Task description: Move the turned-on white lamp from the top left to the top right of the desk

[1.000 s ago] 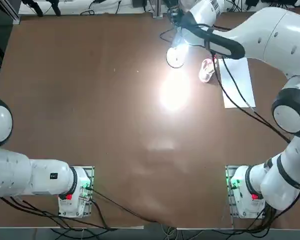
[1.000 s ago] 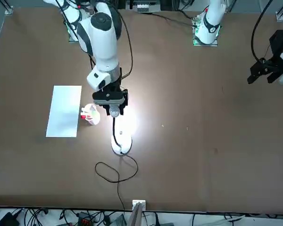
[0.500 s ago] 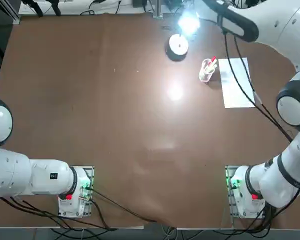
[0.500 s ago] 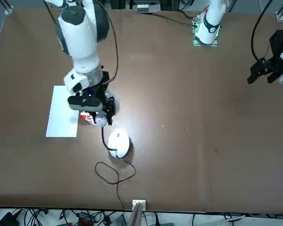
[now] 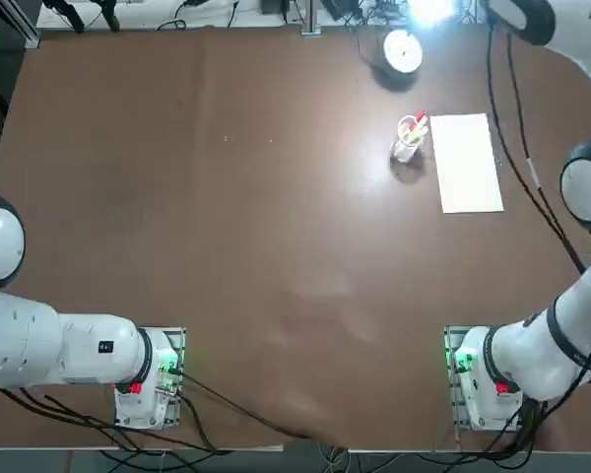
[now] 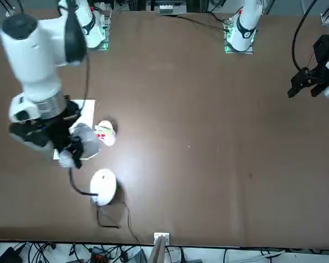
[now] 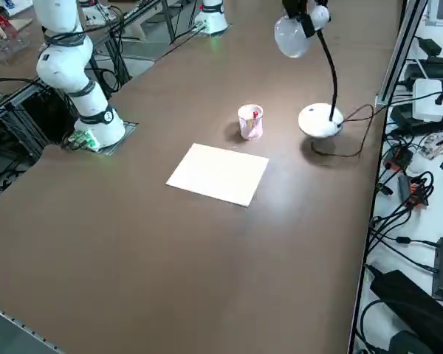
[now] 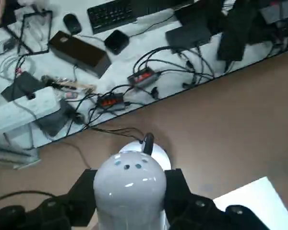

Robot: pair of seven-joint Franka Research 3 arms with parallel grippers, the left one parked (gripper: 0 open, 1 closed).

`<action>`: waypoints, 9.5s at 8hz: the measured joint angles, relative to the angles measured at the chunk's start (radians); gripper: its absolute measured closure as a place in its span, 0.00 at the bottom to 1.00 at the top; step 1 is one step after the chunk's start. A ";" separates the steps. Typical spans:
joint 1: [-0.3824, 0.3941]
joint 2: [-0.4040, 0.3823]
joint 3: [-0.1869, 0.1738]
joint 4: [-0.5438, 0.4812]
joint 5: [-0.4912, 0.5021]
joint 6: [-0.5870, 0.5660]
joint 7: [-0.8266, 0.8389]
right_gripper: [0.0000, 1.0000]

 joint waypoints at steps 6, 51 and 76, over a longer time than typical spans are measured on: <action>-0.197 0.023 -0.230 -0.006 -0.083 -0.021 -0.107 0.28; -0.139 -0.112 -0.239 -0.426 -0.214 0.226 0.074 0.28; -0.370 -0.467 0.090 -0.348 0.266 -0.592 -0.914 0.00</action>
